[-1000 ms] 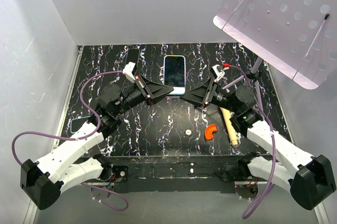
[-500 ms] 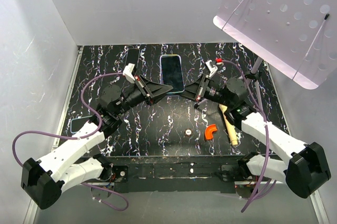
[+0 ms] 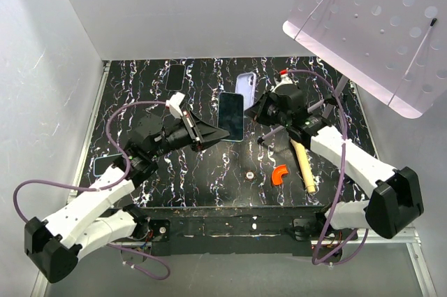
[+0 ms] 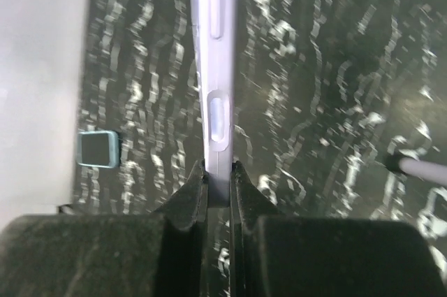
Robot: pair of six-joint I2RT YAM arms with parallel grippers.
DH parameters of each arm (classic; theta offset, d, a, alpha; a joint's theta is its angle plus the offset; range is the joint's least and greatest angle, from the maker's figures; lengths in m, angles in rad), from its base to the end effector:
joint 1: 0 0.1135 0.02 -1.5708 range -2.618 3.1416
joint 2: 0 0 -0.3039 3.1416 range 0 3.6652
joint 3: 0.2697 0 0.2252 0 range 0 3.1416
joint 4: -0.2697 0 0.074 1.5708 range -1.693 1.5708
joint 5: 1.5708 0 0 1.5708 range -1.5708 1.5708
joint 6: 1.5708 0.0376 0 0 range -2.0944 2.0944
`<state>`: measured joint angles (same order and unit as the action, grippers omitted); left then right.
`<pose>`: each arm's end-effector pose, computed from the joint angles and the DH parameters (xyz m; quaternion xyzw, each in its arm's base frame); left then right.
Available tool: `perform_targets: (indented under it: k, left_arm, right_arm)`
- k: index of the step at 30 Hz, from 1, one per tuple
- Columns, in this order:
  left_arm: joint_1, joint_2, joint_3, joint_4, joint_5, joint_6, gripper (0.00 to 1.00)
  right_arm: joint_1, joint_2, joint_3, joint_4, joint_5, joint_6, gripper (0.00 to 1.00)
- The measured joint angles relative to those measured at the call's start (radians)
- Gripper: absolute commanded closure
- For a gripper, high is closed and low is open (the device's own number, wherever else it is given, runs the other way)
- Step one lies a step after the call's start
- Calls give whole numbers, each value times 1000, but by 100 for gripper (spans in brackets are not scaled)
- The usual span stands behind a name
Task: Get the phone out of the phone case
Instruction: Remove the phone case from the phone, then place the phone at the center of the board.
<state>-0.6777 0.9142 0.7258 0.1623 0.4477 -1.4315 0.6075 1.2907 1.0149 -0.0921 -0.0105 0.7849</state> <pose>0.1197 -0.1173 0.3697 -0.1130 0.7064 -0.6702 0.1975 0.2176 0.1518 0.3640 0.0701 0.8215 0.3662 0.4314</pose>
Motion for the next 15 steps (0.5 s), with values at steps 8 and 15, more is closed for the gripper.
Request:
perform_targets:
  k: [8,15]
  left_arm:
    - [-1,-81,250,-524,-232,541,100]
    - [13,-25,257,-684,-407,760,100]
  right_arm:
    - [37,-37,-34,-175,-4,-101,99]
    - [141,-248,-171,-262,-83,-97,99]
